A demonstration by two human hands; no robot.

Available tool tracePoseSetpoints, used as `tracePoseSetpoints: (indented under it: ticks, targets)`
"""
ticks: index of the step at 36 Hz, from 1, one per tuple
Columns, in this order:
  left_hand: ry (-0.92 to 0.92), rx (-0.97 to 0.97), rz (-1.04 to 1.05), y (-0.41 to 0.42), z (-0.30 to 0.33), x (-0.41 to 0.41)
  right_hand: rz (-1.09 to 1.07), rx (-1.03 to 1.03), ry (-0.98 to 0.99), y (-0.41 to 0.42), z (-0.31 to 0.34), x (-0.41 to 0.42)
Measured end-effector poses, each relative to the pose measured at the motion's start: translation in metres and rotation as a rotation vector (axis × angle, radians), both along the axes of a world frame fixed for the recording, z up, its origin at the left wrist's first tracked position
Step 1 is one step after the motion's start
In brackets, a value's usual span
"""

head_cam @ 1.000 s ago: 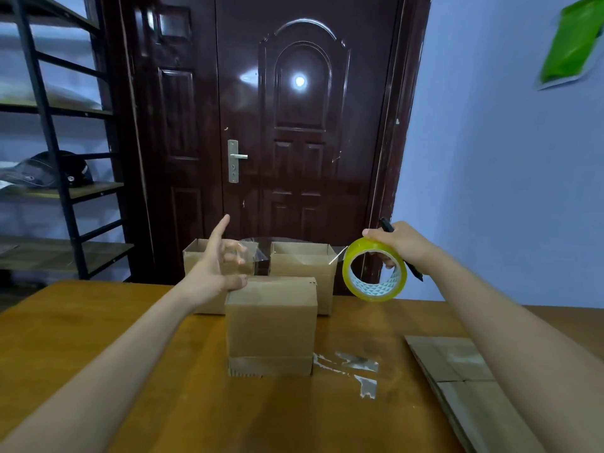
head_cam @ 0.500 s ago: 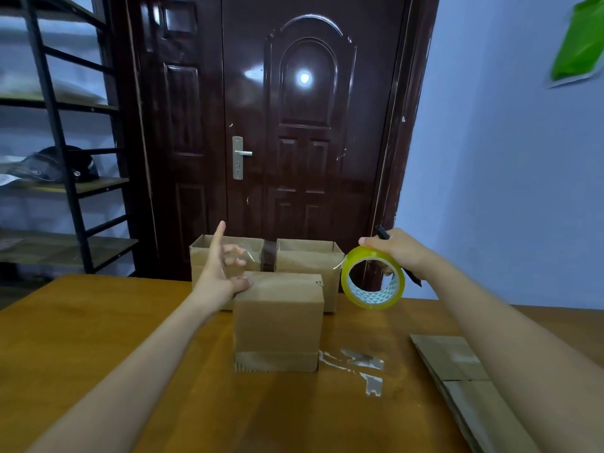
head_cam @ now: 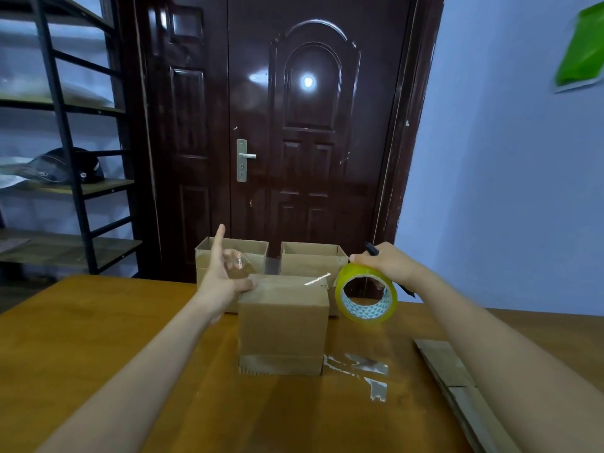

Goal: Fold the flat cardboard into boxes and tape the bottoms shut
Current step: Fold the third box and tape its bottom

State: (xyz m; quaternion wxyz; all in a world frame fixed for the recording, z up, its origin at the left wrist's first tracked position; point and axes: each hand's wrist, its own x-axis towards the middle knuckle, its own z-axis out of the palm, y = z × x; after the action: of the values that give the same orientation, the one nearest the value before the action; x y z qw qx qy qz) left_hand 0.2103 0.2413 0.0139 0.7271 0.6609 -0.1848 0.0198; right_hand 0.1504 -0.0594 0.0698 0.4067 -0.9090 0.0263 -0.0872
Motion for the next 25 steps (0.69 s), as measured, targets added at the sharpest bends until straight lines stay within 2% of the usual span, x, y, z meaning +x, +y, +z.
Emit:
tracePoseSetpoints:
  ticks: [5, 12, 25]
  targets:
    - [0.024, -0.027, 0.007, -0.001, 0.003, -0.002, -0.013, 0.01, 0.004, 0.002, 0.001, -0.004]
    - [0.029, -0.041, 0.006, -0.002, 0.005, -0.002, -0.007, 0.129, -0.001, 0.0, 0.005, -0.012]
    - [-0.026, -0.021, 0.036, -0.001, 0.001, -0.002, 0.006, 0.042, 0.021, 0.0, -0.01, -0.005]
